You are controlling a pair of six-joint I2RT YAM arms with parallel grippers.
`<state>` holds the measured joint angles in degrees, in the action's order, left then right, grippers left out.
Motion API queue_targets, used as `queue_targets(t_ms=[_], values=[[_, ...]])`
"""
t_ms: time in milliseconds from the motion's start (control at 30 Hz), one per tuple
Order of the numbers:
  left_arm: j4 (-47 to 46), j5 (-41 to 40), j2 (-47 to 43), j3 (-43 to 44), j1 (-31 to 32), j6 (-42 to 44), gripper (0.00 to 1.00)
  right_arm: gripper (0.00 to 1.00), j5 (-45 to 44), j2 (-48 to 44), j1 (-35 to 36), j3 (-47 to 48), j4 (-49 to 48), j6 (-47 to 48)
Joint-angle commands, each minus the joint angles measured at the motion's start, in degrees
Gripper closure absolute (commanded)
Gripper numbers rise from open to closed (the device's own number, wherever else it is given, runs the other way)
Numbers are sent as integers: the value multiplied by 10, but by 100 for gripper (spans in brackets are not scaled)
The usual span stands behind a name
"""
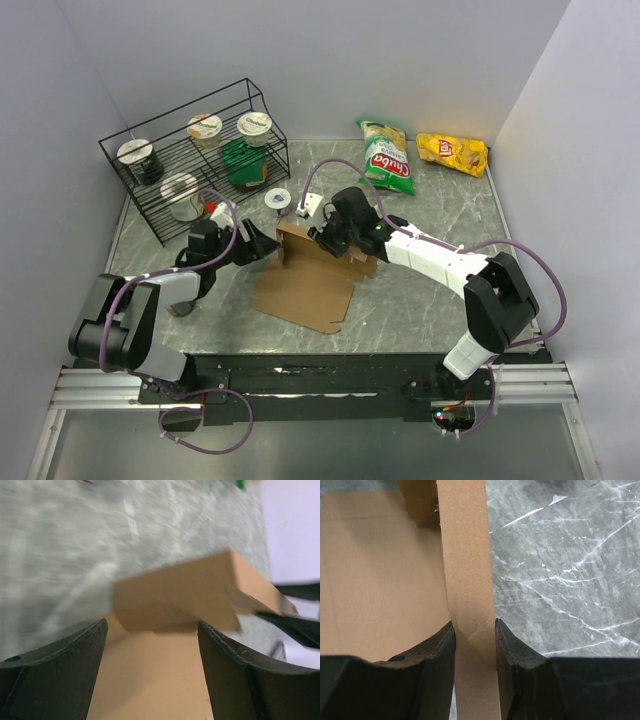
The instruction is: Fold the paper box
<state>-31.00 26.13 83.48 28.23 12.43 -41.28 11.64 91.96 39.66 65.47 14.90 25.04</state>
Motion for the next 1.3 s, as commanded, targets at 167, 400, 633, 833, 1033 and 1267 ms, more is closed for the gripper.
queue_targets(t_ms=[167,400,633,833,1033,1267], values=[[-30,60,14,36,29,-14,22,69,8,7,6,-17,0,-23],[-46,45,22,17,30,53,23,69,7,2,5,-20,0,-22],[-70,59,2,-1,32,91,36,70,2,1,5,-21,0,-23],[-34,17,2,6,59,88,42,69,2,-1,5,-24,0,-24],[-57,-16,-6,-9,84,70,40,70,1,-3,5,-27,0,-25],[-68,-14,-3,-5,83,110,45,70,-1,-11,5,-31,-2,-24]])
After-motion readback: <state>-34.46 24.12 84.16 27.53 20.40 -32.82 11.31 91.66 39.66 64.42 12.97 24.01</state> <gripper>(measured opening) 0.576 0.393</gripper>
